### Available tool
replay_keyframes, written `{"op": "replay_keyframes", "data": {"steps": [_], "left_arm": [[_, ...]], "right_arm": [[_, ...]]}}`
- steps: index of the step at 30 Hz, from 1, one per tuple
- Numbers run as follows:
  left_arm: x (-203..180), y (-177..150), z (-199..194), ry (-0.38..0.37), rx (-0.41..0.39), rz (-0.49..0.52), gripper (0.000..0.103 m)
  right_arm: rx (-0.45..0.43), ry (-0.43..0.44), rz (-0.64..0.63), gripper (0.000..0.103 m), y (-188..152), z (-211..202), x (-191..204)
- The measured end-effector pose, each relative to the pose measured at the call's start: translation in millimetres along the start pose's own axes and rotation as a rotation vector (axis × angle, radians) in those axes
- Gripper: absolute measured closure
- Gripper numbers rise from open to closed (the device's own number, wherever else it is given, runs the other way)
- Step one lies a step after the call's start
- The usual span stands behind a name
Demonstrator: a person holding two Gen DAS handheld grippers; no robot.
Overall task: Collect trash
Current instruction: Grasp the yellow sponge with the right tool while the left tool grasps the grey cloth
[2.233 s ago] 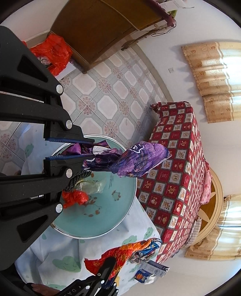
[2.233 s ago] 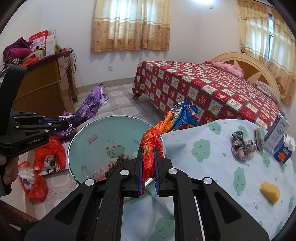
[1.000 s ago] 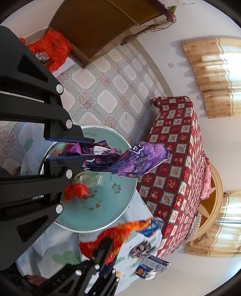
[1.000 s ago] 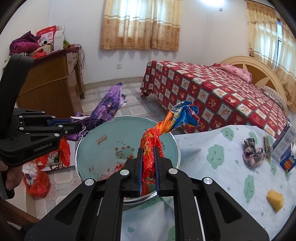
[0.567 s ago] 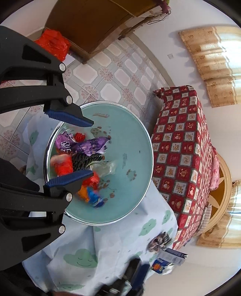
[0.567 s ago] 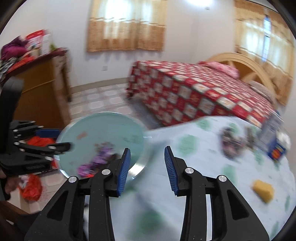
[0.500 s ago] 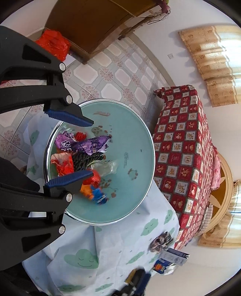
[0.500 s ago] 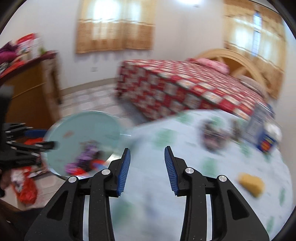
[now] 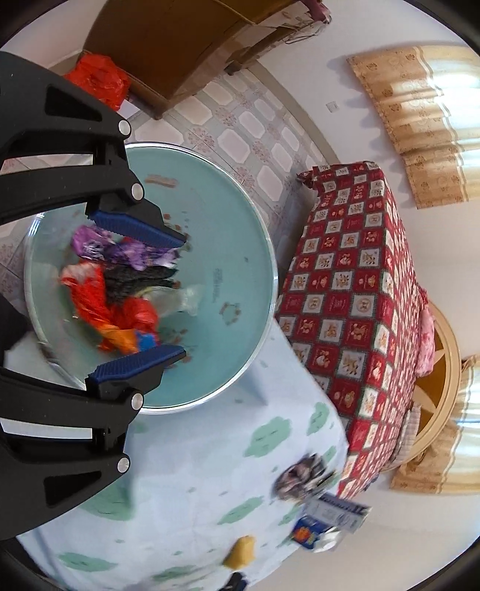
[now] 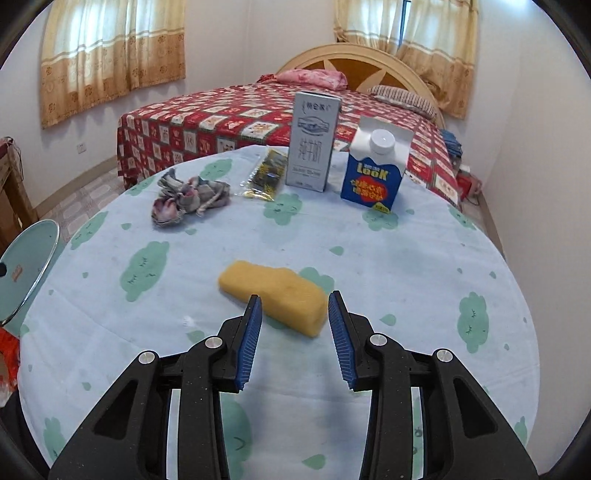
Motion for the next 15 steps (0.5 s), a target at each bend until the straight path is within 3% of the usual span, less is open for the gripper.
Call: {"op": "replay_keyframes", "data": {"steps": [5,9,11,12,15], "left_arm": [[5,26,15,0.014,-0.002,-0.062,0.048],[1,34,23,0.025,0.010,-0.054,0.047],[-5,35,24,0.023,0.017,-0.043,0.047],[-10,36,25,0.013,0.022,-0.034,0.047],[-35,42,24,-0.019,0.024,0.001,0.047]], "right_arm": [[0.017,0.042,-0.033,0.065,1,8,6],[0.069,0.078,-0.050,0.067,2,22,11],[0.091,0.075,-0.053,0.075,1,25,10],[0.090,0.070,-0.050,0.086,1,24,9],[0.066,0.084,-0.013,0.093,1,16,3]]}}
Point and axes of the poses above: each gripper's, at about its wrist camera, not at the fingertips, and z roughly the way its jaws point, x to its left, y to its top, the point moved 6 cm from there along z, roughly the way its jaws point, and after that the axes turned 5 degrees about -z, right-handed, at the moved point
